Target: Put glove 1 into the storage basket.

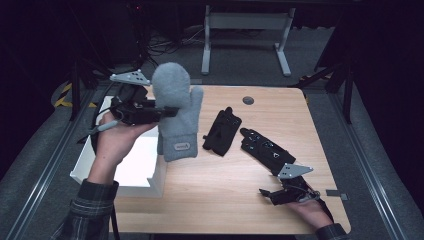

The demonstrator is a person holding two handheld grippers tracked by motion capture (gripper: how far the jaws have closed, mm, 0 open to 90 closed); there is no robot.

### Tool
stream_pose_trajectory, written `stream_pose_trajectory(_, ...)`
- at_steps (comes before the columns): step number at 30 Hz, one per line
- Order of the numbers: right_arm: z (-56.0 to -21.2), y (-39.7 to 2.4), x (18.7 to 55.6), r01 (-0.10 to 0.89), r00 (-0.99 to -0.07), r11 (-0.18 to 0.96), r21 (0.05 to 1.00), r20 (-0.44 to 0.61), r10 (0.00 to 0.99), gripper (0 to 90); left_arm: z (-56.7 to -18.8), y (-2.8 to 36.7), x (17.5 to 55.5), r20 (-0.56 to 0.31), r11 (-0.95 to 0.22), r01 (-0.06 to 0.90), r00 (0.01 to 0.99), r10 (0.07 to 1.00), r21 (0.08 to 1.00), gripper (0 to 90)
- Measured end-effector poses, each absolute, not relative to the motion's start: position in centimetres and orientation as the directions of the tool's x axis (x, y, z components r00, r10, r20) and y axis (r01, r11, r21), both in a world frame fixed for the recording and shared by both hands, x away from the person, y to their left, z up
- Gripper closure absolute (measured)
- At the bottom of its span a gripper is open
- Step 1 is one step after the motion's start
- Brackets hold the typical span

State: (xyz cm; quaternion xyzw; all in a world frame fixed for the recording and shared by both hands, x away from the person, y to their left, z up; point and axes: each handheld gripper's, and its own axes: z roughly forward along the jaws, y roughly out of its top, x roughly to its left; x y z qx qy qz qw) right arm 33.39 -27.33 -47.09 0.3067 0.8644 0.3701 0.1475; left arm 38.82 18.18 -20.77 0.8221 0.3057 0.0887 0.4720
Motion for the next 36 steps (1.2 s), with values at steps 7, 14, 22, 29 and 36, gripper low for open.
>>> stream_pose_trajectory(7,-47.1,-27.3,33.4,0.421,-0.768,0.538,0.731,-0.028,0.640,16.5,-20.0,21.9,38.7,-0.148,-0.319,0.432,0.758,0.635,0.843,74.4)
stream_pose_trajectory(14,-47.1,-27.3,33.4,0.423,-0.766,0.537,0.730,-0.028,0.642,16.3,-21.3,25.5,38.7,-0.156,-0.298,0.479,0.701,0.696,0.826,74.5)
stream_pose_trajectory(22,-47.1,-27.3,33.4,0.425,-0.765,0.535,0.730,-0.027,0.644,16.2,-24.5,27.8,39.2,-0.160,-0.305,0.536,0.655,0.738,0.787,74.4)
stream_pose_trajectory(29,-47.1,-27.3,33.4,0.427,-0.763,0.534,0.730,-0.026,0.645,16.2,-27.6,28.8,39.3,-0.179,-0.309,0.587,0.627,0.758,0.748,74.4)
stream_pose_trajectory(36,-47.1,-27.3,33.4,0.427,-0.763,0.534,0.730,-0.026,0.646,16.2,-31.6,28.5,40.1,-0.201,-0.337,0.644,0.614,0.763,0.687,74.5)
